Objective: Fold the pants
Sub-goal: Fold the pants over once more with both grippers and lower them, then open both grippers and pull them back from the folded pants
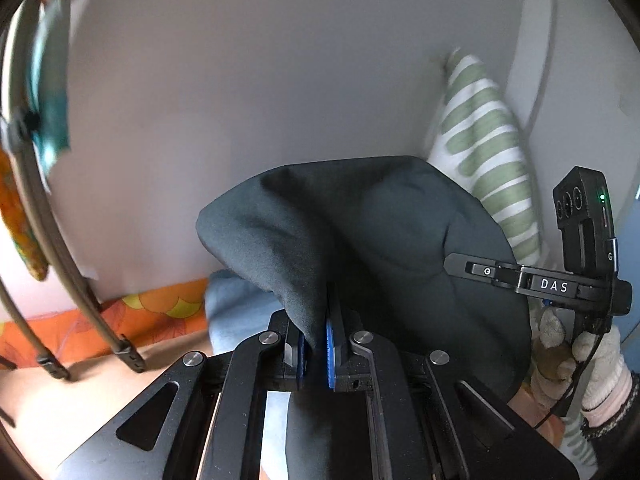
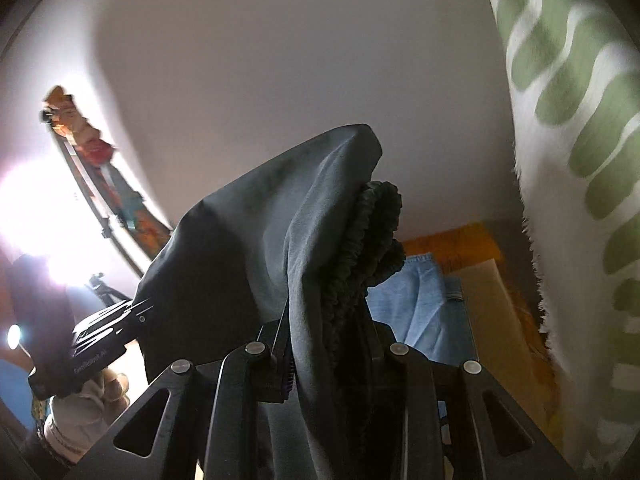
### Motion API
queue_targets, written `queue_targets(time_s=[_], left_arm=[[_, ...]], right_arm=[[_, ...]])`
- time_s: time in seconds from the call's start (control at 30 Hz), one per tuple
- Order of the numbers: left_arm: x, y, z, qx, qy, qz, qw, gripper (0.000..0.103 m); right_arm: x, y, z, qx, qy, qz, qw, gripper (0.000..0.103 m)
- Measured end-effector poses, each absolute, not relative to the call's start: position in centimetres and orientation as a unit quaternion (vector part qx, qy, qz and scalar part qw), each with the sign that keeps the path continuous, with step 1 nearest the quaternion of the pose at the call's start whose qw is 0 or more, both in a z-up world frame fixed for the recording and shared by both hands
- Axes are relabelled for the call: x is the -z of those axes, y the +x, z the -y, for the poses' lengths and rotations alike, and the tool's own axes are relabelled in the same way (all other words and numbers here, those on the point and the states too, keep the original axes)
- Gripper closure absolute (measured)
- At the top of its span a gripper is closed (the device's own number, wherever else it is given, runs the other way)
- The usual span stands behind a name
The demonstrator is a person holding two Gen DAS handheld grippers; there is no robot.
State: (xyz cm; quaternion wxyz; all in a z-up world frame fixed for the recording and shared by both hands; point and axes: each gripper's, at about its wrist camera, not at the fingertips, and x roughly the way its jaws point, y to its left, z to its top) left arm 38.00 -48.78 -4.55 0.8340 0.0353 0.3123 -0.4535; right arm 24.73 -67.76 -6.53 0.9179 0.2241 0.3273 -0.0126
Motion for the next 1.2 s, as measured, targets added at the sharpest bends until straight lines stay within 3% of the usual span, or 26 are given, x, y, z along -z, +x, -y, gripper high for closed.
queue_targets(time_s=[0.13,0.17,0.23,0.27,0.33,0.37,0.4,0.7,0.83,0.93,1.13,1.2], left_arm=[[6.7,39.4,50.4,0.436,0.052,-0.324,0.838,0.097],[7.0,39.7,50.9,0.427,0.06,-0.331,0.839,0.092],[7.2,40.0,51.0,0.412,0.065,-0.34,0.843,0.089],[7.3,40.1,51.0,0.402,0.063,-0.344,0.846,0.085],[7.3,40.0,50.8,0.399,0.061,-0.347,0.847,0.076],[7.1,39.8,50.6,0.398,0.06,-0.344,0.848,0.075],[6.9,39.6,50.5,0.399,0.06,-0.343,0.849,0.075],[3.9,36.9,48.2,0.403,0.051,-0.335,0.85,0.075],[1.8,34.4,46.5,0.412,0.043,-0.329,0.849,0.062],[0.6,32.7,45.3,0.416,0.043,-0.327,0.848,0.061],[-2.6,29.2,42.1,0.421,0.028,-0.31,0.852,0.043],[-3.7,28.0,40.7,0.42,0.021,-0.301,0.856,0.041]], right_arm=[[9.2,27.0,68.7,0.02,0.221,-0.346,0.912,0.078],[9.7,27.4,68.9,0.024,0.219,-0.35,0.91,0.078],[10.5,28.3,69.2,0.036,0.205,-0.368,0.906,0.071],[10.8,28.5,69.3,0.047,0.194,-0.377,0.904,0.063],[10.9,28.5,69.5,0.089,0.167,-0.382,0.905,0.06],[10.8,28.4,69.6,0.101,0.16,-0.384,0.904,0.048],[10.7,28.1,69.9,0.106,0.162,-0.379,0.905,0.042],[7.1,24.4,69.9,0.111,0.172,-0.347,0.915,0.042],[4.5,22.1,68.3,0.108,0.169,-0.334,0.921,0.041],[2.5,20.3,66.8,0.108,0.164,-0.321,0.926,0.037],[-0.7,16.8,63.0,0.108,0.146,-0.303,0.935,0.033],[-1.4,15.8,61.7,0.111,0.144,-0.3,0.936,0.032]])
